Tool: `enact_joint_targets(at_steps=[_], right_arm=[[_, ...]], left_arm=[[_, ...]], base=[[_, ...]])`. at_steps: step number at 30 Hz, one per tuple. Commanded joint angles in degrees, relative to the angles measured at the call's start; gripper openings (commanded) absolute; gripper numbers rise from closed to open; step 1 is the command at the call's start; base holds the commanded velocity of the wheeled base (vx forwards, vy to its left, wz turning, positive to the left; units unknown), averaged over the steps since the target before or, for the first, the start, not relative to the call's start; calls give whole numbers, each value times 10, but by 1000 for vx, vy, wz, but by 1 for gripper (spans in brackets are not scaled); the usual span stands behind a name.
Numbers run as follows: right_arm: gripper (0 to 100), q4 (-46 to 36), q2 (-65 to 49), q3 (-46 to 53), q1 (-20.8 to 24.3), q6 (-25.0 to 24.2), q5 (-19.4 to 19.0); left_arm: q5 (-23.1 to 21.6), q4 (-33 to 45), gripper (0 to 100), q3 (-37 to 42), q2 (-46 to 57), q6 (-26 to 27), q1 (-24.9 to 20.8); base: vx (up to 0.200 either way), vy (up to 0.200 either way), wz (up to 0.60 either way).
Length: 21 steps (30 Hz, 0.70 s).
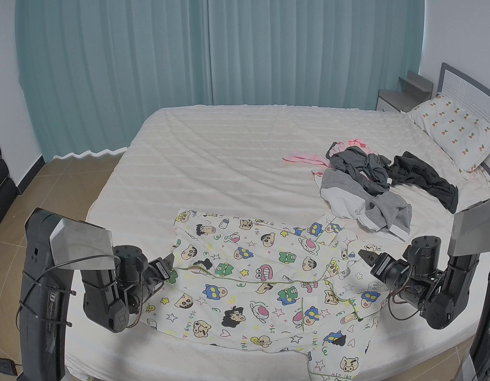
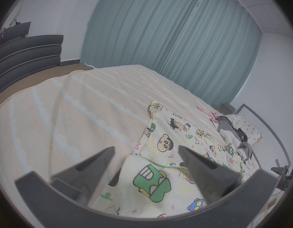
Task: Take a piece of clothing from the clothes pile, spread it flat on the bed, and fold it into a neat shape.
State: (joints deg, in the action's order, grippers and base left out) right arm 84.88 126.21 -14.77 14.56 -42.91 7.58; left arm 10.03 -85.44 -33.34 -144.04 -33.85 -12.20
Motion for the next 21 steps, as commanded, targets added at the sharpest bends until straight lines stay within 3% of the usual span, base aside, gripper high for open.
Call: enact_joint_targets(at_steps=[1,7,10,15,17,18,19,21], right_arm=[[100,0,3,-1,-1,0,-1],[100,1,0,0,-1,0,0],[100,2,-5,-5,-1,-1,0],[100,-1,4,-64,-1,0,-3],[100,-36,13,-117,-1,0,-4],[100,-36,13,-117,-1,0,-4],[100,-104,13,-180,-3,-1,-5],[100,-171,17,-242,-4,-5,-5]], left_arm=[[-5,-1,100,28,13,-10,28],[-48,-7,100,82,50,-58,55],[-110,-8,100,136,100,-100,74],[-175,-35,100,204,156,-169,75],[-217,-46,100,227,170,-191,73],[-217,-46,100,227,170,-191,73],[-259,-46,100,242,182,-198,73],[-287,-46,100,254,185,-198,75]], base=[[0,0,0],[0,0,0],[0,0,0],[0,0,0],[0,0,0],[0,0,0],[0,0,0],[0,0,0]])
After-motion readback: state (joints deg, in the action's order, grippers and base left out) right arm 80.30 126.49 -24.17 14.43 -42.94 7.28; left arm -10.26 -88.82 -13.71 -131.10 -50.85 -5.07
